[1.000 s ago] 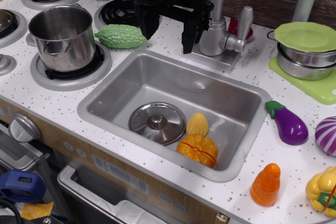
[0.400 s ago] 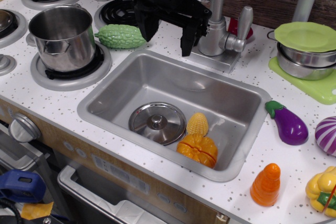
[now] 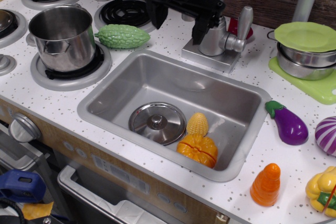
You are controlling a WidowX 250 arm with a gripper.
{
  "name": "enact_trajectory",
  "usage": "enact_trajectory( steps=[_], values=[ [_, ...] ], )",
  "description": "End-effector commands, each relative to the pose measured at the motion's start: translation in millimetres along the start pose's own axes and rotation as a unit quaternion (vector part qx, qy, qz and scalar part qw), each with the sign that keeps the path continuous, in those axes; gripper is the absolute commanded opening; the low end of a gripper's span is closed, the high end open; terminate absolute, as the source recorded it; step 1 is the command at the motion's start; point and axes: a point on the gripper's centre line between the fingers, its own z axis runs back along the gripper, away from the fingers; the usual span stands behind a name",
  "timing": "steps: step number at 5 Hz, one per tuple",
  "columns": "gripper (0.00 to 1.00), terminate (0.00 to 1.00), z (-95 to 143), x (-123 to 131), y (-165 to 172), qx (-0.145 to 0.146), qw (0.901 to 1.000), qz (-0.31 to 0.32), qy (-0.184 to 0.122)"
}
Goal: Turn faucet front to left
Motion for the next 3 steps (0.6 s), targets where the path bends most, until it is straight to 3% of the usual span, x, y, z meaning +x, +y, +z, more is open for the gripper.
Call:
enact_trajectory(
  steps=[1,2,3],
  values=[
    [1.00,0.00,6.9,32.8,11.2,0.002,0.9984,-0.002,-0.057],
    [1.00,0.00,-0.2,39.6,21.3,0.004,0.9975,-0.015,-0.069],
    [0.00,0.00,-5.0,47.4,25.1,0.008,0.9970,-0.009,-0.077]
  ],
)
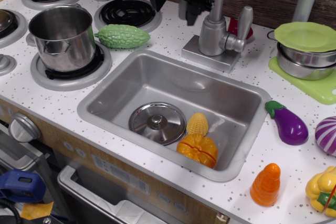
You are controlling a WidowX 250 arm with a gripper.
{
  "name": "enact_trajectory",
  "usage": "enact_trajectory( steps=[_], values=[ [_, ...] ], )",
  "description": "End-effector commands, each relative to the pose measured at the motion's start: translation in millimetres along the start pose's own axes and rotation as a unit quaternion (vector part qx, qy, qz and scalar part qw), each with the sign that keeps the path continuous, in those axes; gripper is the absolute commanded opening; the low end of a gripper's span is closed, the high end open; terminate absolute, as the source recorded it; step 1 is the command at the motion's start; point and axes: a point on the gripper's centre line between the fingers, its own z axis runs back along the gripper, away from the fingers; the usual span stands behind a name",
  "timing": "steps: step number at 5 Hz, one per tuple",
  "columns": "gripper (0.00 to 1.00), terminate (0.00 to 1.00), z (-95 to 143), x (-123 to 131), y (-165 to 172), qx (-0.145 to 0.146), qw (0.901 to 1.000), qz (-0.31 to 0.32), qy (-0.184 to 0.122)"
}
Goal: Turn faucet front to left
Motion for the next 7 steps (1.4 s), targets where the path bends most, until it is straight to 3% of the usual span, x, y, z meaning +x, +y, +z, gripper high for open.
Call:
enact_trajectory(
  steps=[1,3,6,7],
  values=[
    [0.00,0.00,5.7,17.7,14.0,0.008,0.9993,-0.007,-0.037],
    [0.00,0.00,-11.3,30.3,43.2,0.022,0.9965,-0.048,-0.064],
    [0.00,0.00,-42.0,56.4,72.8,-0.008,0.9916,-0.092,-0.090],
    [0.00,1.00,-44.2,58.9,74.4,-0.011,0.9909,-0.097,-0.093]
  ],
)
